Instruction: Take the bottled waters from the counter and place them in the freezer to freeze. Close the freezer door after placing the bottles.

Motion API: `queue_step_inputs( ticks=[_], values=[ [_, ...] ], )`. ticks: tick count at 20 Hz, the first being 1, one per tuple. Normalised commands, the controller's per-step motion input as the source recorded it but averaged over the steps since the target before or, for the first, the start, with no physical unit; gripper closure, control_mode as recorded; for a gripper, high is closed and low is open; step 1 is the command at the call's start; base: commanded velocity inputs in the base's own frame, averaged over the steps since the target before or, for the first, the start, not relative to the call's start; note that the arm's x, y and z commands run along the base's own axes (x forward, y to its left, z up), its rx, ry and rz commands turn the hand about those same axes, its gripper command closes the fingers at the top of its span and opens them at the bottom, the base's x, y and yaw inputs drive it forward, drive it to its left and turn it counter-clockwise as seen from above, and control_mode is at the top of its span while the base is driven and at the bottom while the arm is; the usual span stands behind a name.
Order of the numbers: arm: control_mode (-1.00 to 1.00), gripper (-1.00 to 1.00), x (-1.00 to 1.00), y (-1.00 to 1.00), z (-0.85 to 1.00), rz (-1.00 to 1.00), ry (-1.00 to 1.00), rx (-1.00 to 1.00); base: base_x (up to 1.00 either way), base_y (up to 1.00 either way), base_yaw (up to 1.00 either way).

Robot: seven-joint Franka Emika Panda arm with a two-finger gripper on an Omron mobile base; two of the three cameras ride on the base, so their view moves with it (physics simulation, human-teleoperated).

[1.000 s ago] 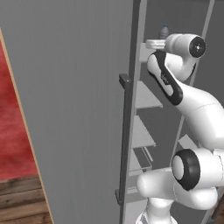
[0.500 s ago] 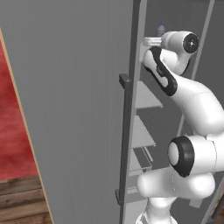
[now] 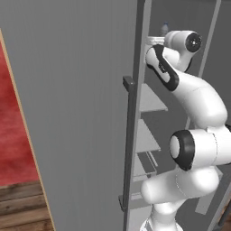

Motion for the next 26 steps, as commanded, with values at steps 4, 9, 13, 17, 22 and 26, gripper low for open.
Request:
queue_step_inputs(
  ticks=[4,9,13,17,22,26],
  values=[
    [-1.0,1.0,0.23,-0.06,-0.01,0.01,-0.03,0.0,0.0,0.0,0.0],
    [-1.0,1.0,0.25,-0.06,-0.03,0.01,-0.04,-0.01,0.0,0.0,0.0],
    [-1.0,1.0,0.26,-0.11,-0.11,0.02,-0.01,-0.01,0.0,0.0,0.0],
    [-1.0,1.0,0.27,-0.09,-0.1,0.01,0.01,-0.02,0.0,0.0,0.0],
    [-1.0,1.0,0.26,-0.05,-0.12,0.0,0.01,-0.01,0.0,0.0,0.0],
    [-1.0,1.0,0.24,-0.1,-0.08,0.0,0.0,0.0,0.0,0.0,0.0]
  ],
)
